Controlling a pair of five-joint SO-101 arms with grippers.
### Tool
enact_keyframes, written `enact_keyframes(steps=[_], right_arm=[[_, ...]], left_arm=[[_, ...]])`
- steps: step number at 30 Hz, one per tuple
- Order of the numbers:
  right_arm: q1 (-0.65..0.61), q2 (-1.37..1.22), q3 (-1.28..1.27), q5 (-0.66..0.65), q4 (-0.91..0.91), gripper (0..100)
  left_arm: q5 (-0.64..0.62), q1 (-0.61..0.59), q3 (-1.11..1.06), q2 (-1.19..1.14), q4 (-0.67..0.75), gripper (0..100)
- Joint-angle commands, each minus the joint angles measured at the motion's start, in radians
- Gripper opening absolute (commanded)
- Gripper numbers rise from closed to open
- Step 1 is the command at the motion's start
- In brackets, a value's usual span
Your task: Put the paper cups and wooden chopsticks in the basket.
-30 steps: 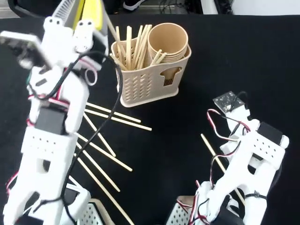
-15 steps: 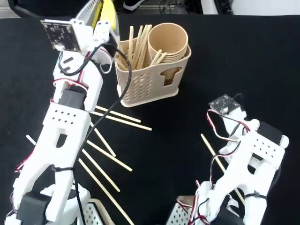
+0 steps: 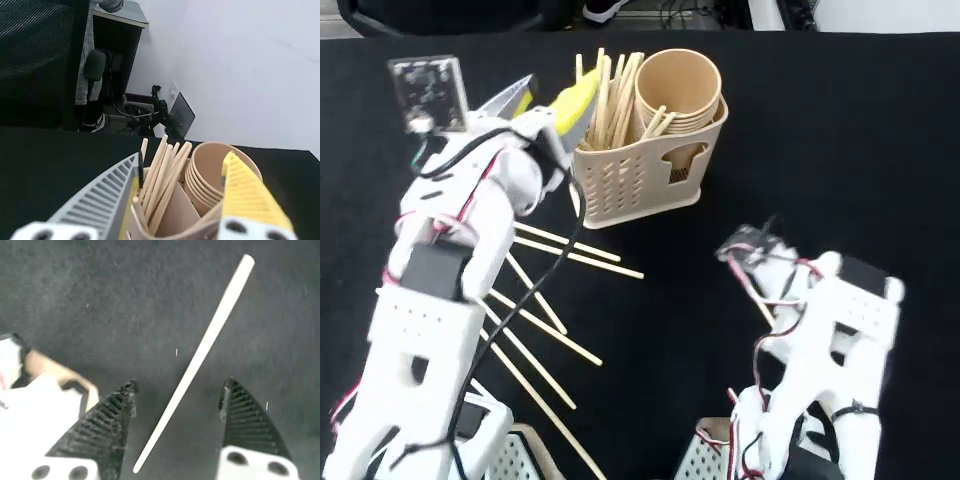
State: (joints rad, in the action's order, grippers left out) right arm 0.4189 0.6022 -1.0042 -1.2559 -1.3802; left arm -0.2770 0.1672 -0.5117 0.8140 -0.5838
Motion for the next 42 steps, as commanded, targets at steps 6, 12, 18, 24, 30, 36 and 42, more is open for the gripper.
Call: enact_keyframes(steps=[6,12,18,24,30,36,42], right_arm=[[0.100,0.016,-0.153,-0.087,0.367,27.5],[0.124,0.016,-0.194,-0.060,0.411,18.2],[0.118,0.016,-0.251,-0.061,0.440,4.4],[0.123,0.016,-0.311,-0.061,0.532,3.8],[0.126,0.024,-0.308,-0.058,0.535,1.2],[0.127,0.025,-0.151,-0.032,0.344,1.2],[0.126,0.025,0.163,0.152,0.144,1.2]], left_arm=[[-0.012,0.007,0.054,0.146,-0.213,27],[-0.012,0.010,-0.028,0.267,-0.209,26],[-0.009,0.056,-0.087,0.391,-0.209,26],[-0.006,0.058,-0.108,0.425,-0.215,26],[-0.006,0.056,-0.108,0.423,-0.216,26],[-0.006,0.058,-0.107,0.431,-0.236,26],[-0.009,0.048,-0.110,0.433,-0.292,26]])
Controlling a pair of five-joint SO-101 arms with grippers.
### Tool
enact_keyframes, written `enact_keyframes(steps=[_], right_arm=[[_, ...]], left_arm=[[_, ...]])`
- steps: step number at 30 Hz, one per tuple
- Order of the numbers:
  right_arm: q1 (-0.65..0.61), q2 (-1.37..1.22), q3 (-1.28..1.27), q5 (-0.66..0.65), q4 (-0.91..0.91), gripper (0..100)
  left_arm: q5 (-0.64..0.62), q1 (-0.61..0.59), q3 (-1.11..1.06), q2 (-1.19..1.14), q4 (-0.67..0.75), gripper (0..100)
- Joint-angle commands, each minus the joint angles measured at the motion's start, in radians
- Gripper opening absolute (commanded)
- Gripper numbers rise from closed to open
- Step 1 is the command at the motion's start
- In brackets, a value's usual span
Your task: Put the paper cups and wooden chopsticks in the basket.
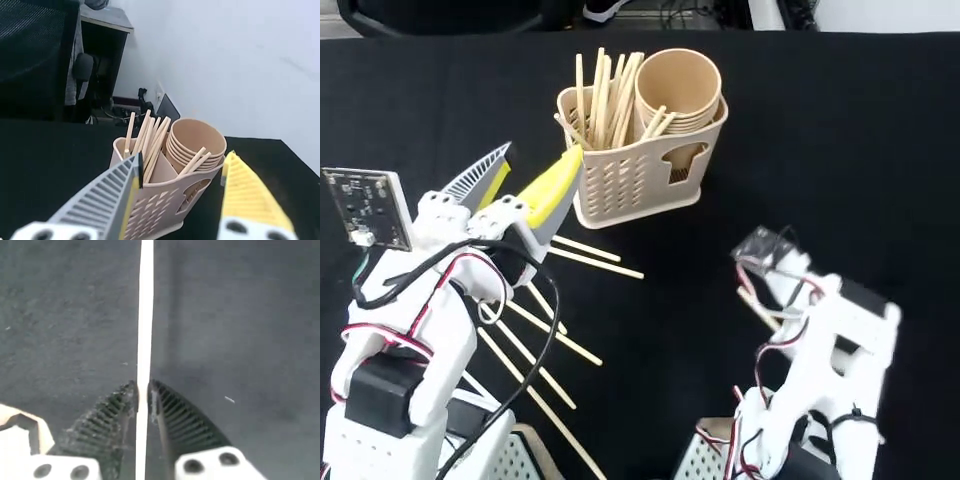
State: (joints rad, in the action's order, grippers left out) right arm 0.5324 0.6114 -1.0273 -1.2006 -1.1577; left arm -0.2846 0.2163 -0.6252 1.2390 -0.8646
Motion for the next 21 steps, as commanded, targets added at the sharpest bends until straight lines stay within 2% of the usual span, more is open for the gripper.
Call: enact_keyframes(steps=[1,7,12,16,21], right_arm=[[0.011,0.016,0.245,0.130,-0.115,1.2],[0.002,0.073,0.573,0.316,-0.256,1.1],[-0.055,0.309,0.769,0.261,-0.359,1.1],[-0.057,0.450,0.924,0.348,-0.304,1.2],[-0.060,0.467,0.944,0.585,-0.195,1.2]], left_arm=[[-0.003,-0.002,0.005,0.008,-0.032,26],[-0.006,-0.002,0.013,0.008,-0.135,26],[-0.064,-0.005,0.008,0.009,-0.192,26],[-0.066,-0.102,-0.001,0.049,-0.221,26],[-0.061,-0.205,-0.088,0.230,-0.236,26]])
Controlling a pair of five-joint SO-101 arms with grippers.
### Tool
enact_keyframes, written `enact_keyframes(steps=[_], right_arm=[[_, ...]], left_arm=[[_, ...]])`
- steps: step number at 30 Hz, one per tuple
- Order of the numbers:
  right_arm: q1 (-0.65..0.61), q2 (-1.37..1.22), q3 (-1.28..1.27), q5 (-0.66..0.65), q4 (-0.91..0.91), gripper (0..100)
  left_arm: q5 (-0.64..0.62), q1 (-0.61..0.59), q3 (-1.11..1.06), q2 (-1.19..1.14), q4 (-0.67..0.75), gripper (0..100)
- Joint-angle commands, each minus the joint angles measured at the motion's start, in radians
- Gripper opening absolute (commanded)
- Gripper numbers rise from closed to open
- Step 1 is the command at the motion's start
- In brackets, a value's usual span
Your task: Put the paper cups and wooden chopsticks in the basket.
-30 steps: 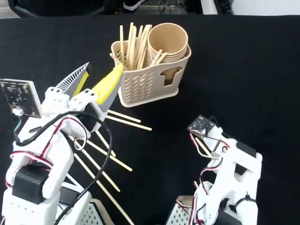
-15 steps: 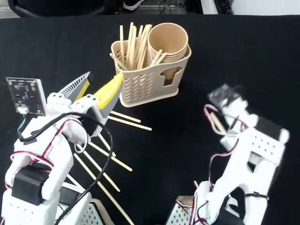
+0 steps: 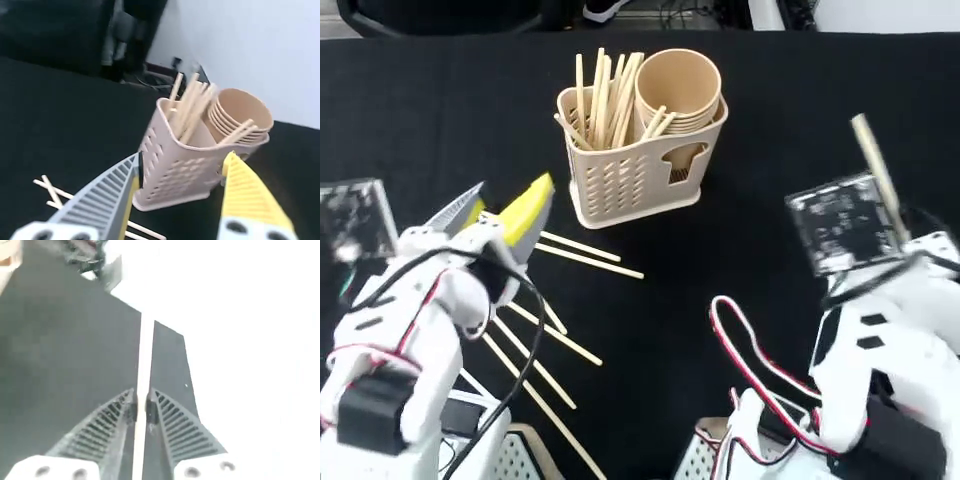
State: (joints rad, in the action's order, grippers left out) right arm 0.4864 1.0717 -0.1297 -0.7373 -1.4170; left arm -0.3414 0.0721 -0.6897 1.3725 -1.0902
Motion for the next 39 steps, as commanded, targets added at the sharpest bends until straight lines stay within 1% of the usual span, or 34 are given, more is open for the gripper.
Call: enact_keyframes(steps=[1,5,6,8,10,11,12,14,16,18,20,23,25,28,32,36,39], right_arm=[[-0.014,0.008,0.048,0.170,0.081,1.2],[-0.071,0.008,0.050,0.318,0.126,1.2],[-0.100,0.008,0.050,0.361,0.127,1.2],[-0.224,0.008,0.031,0.511,0.175,1.2],[-0.374,0.012,0.002,0.690,0.247,1.2],[-0.439,0.012,-0.005,0.753,0.284,1.2],[-0.497,0.008,-0.013,0.786,0.321,1.2],[-0.580,0.002,-0.038,0.799,0.411,1.2],[-0.597,0.002,-0.117,0.807,0.534,1.2],[-0.626,0.002,-0.237,0.804,0.655,1.2],[-0.667,0.008,-0.351,0.802,0.778,1.2],[-0.698,0.002,-0.412,0.806,0.953,1.1],[-0.746,-0.010,-0.429,0.807,1.016,1.1],[-0.816,-0.067,-0.466,0.807,1.105,1.1],[-0.867,-0.177,-0.519,0.807,1.300,1.1],[-0.879,-0.303,-0.512,0.804,1.422,1.1],[-0.876,-0.404,-0.478,0.802,1.488,1.1]], left_arm=[[-0.005,-0.088,-0.045,0.147,-0.017,26],[-0.011,-0.239,-0.173,0.347,-0.018,26],[-0.009,-0.268,-0.217,0.396,-0.028,24],[-0.005,-0.317,-0.302,0.465,-0.037,20],[0.032,-0.372,-0.352,0.450,-0.066,17],[0.044,-0.392,-0.371,0.436,-0.084,16],[0.052,-0.406,-0.389,0.431,-0.106,15],[0.058,-0.433,-0.426,0.436,-0.152,14],[0.058,-0.455,-0.455,0.448,-0.195,14],[0.058,-0.493,-0.460,0.450,-0.201,13],[0.058,-0.558,-0.450,0.450,-0.198,10],[0.060,-0.627,-0.450,0.450,-0.198,5],[0.060,-0.634,-0.464,0.450,-0.198,3],[0.060,-0.634,-0.507,0.450,-0.175,3],[0.060,-0.634,-0.633,0.450,-0.058,3],[0.060,-0.634,-0.725,0.450,0.000,3],[0.060,-0.634,-0.740,0.450,-0.006,3]])
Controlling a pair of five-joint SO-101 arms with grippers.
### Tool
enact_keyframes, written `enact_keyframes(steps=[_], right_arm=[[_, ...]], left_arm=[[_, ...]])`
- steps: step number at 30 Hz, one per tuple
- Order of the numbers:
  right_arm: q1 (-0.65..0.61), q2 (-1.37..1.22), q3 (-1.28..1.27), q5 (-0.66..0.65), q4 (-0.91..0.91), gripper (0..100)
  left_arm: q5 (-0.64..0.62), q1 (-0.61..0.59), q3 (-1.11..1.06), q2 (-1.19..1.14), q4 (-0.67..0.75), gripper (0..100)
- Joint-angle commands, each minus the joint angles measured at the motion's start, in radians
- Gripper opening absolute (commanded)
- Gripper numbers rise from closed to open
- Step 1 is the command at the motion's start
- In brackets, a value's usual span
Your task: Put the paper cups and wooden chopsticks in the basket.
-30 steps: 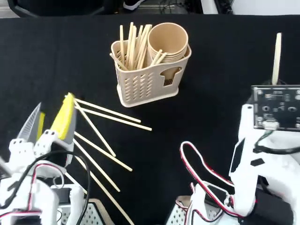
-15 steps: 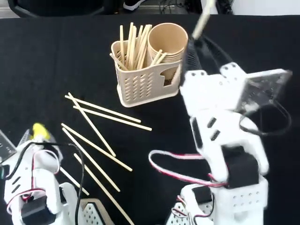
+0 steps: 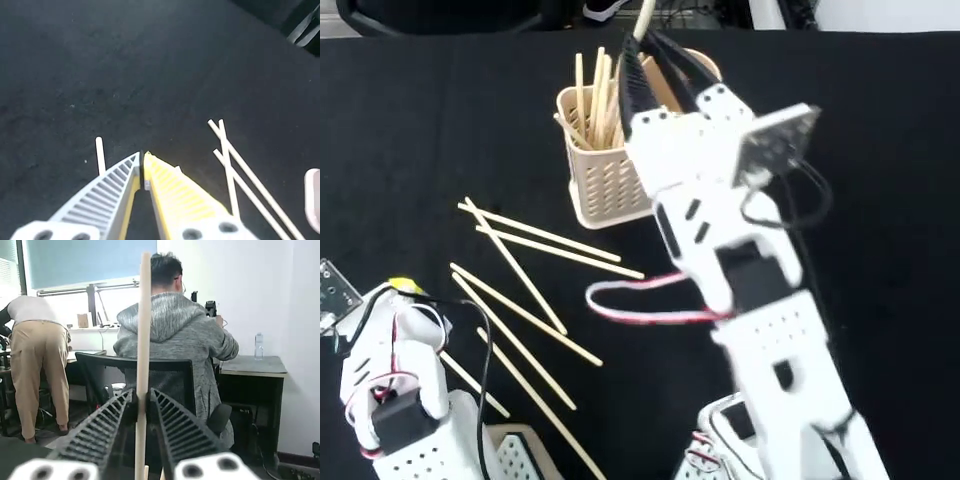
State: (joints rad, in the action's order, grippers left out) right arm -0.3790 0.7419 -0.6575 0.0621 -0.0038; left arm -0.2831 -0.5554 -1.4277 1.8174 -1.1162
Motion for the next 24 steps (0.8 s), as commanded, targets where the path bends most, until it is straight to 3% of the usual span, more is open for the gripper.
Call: enact_keyframes(steps=[1,11,14,18,21,24], right_arm=[[-0.009,-0.107,0.062,0.003,0.094,1.1],[0.038,-0.294,0.001,-0.029,0.276,1.1],[0.052,-0.352,-0.038,-0.077,0.347,1.1],[0.037,-0.412,-0.067,-0.132,0.356,1.2],[0.012,-0.438,-0.081,-0.181,0.350,2.1],[-0.003,-0.450,-0.088,-0.189,0.325,11.5]], left_arm=[[0.002,-0.008,-0.002,0.005,0.018,3],[0.005,-0.018,-0.038,0.005,0.017,3],[0.071,-0.018,-0.048,0.005,0.008,3],[0.166,-0.018,-0.021,0.005,-0.120,5],[0.227,-0.058,-0.019,0.005,-0.184,18],[0.209,-0.189,-0.028,0.003,-0.207,35]])
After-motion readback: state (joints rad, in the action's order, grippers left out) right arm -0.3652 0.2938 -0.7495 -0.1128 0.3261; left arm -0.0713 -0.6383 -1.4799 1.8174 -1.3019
